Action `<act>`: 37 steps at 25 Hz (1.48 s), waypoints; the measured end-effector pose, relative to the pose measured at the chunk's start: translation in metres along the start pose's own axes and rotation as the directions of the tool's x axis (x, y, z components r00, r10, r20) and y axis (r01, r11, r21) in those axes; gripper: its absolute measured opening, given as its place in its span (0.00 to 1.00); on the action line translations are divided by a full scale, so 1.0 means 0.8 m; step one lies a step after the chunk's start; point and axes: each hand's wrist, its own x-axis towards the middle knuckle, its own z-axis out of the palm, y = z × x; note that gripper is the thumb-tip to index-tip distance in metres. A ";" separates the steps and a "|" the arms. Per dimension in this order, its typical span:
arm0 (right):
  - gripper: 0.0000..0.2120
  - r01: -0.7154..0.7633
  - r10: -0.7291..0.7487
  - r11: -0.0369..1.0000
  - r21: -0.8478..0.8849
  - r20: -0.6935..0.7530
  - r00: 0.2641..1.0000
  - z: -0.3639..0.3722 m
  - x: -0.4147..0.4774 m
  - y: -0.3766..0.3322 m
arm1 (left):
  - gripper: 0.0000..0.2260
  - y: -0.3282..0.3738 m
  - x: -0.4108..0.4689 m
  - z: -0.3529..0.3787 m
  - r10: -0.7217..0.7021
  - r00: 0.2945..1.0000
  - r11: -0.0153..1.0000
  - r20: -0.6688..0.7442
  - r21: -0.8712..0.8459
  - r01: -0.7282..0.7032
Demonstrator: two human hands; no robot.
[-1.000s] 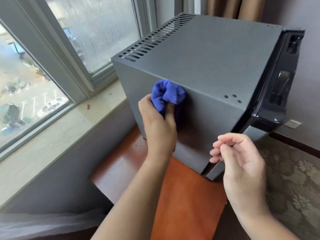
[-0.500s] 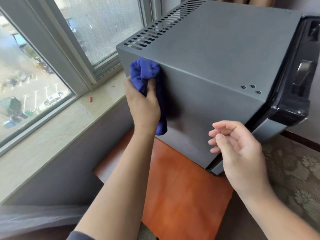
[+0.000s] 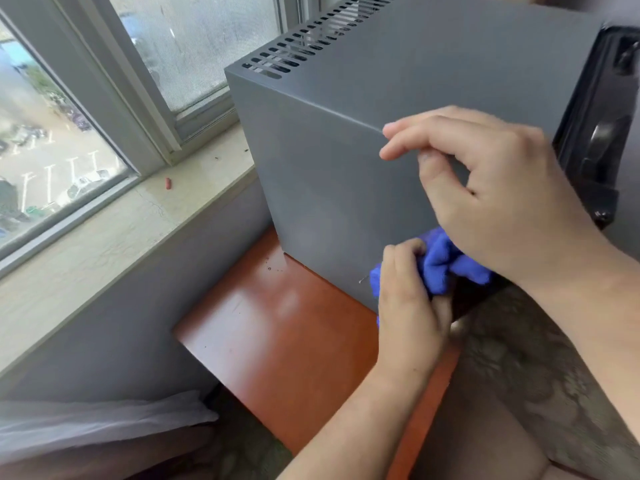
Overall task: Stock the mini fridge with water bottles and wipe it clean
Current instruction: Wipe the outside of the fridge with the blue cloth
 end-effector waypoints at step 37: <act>0.13 -0.177 0.201 0.922 0.345 -0.034 0.979 0.090 -0.037 -0.025 | 0.08 -0.049 0.251 -0.187 0.008 0.852 0.999 -0.524 0.049 0.021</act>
